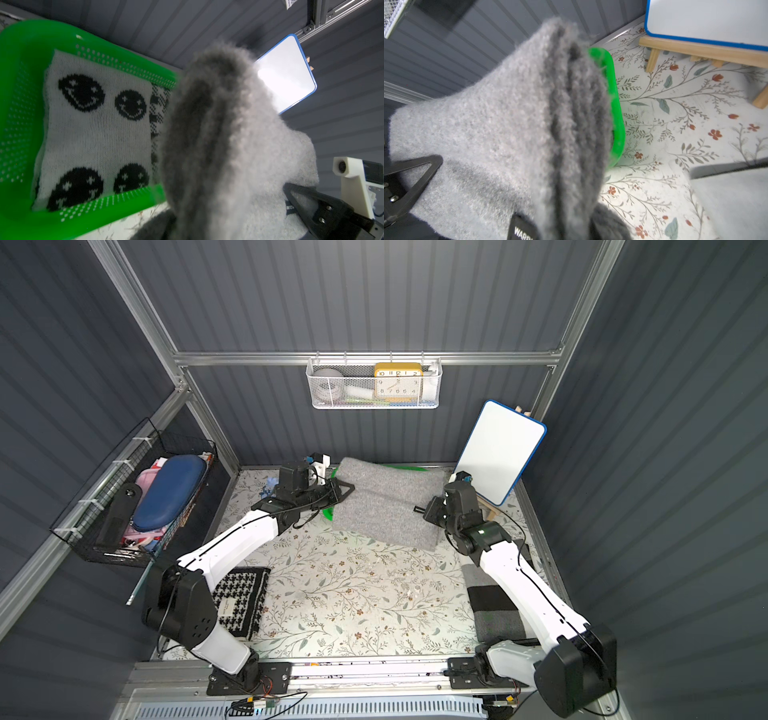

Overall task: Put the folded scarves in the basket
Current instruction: Place the scarf in the basket.

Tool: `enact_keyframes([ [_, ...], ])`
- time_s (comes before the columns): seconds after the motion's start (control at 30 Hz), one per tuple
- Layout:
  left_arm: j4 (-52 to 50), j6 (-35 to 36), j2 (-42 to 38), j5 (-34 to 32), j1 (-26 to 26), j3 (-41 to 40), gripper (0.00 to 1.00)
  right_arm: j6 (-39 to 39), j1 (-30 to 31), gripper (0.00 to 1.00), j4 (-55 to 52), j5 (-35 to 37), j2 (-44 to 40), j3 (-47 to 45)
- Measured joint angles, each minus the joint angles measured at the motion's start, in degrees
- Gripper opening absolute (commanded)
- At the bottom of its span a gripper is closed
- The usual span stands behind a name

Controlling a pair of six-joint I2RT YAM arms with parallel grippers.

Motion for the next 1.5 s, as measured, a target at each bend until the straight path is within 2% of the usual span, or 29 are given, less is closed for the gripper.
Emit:
enact_keyframes([
  [0.33,-4.6,2.4,17.1,-3.5,2.7,17.5,0.00,-2.7,-2.8,0.00,1.2,-5.0,16.2,12.2],
  [0.53,-7.9,3.9,23.1,-5.8,3.4,24.6,0.00,-3.9,-3.8,0.00,0.6,-6.6,24.5,18.8],
  [0.97,-11.2,5.6,29.4,-7.8,4.2,28.2,0.00,-4.8,-4.8,0.00,-1.0,-8.5,37.2,25.8],
  [1.0,-11.3,5.8,29.9,-7.9,4.2,28.5,0.00,-4.9,-4.8,0.01,-1.6,-8.6,38.0,26.8],
  [1.07,-11.3,6.0,30.5,-8.0,4.3,29.0,0.00,-5.2,-5.0,0.12,-2.1,-8.9,39.3,28.2],
  [1.1,-11.6,6.1,31.0,-8.0,4.3,29.5,0.00,-5.3,-5.0,0.13,-2.4,-9.0,39.8,28.7],
  [1.17,-11.8,6.3,31.8,-8.0,4.4,30.4,0.06,-5.5,-5.1,0.20,-2.8,-9.2,40.7,29.5],
  [1.2,-11.8,6.3,31.9,-7.9,4.4,30.6,0.13,-5.5,-5.2,0.25,-2.8,-9.3,41.0,29.7],
  [1.3,-11.8,6.6,32.3,-7.4,4.7,30.9,0.71,-6.1,-5.2,0.40,-3.5,-9.2,41.6,30.5],
  [1.33,-11.8,6.7,32.4,-7.4,4.8,31.3,0.96,-6.4,-5.3,0.45,-3.7,-9.0,41.9,31.0],
  [1.4,-11.7,6.7,32.4,-7.5,5.3,31.9,0.99,-7.2,-5.6,0.59,-4.3,-8.6,42.4,32.1],
  [1.5,-10.9,6.7,32.3,-7.5,6.1,32.2,0.99,-8.0,-6.1,0.70,-4.8,-7.1,42.6,32.7],
])
